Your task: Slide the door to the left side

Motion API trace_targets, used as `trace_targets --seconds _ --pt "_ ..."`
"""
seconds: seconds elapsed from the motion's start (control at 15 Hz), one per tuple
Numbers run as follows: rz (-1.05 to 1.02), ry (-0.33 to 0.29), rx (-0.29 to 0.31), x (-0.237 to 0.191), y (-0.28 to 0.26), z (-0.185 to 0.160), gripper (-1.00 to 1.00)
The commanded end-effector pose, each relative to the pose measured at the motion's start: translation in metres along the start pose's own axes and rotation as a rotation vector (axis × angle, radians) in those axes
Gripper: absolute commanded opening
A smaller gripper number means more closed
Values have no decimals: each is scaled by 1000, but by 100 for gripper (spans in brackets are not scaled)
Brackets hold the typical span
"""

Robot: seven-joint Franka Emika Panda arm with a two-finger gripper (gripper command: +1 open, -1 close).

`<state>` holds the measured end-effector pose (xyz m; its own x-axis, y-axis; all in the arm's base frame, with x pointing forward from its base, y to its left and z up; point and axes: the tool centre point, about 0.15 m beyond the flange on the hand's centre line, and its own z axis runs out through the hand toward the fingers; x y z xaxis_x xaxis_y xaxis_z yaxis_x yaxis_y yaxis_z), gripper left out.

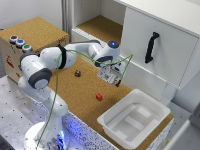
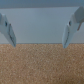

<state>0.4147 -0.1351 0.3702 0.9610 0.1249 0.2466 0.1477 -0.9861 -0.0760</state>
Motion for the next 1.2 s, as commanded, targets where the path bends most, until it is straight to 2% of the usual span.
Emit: trace_targets --seconds 0.0,0.07,0.2,0.33,0.73,0.93,1.13 --pt "-18 -32 20 2 7 -6 100" --pt "0 0 0 0 0 0 100" --pt "-9 60 -58 18 16 -36 100" --pt "-1 108 -91 25 30 -67 100" --pt "17 142 -179 27 75 -118 100" --pt "44 159 -159 38 99 -144 100" --pt "38 181 -187 58 115 -177 100"
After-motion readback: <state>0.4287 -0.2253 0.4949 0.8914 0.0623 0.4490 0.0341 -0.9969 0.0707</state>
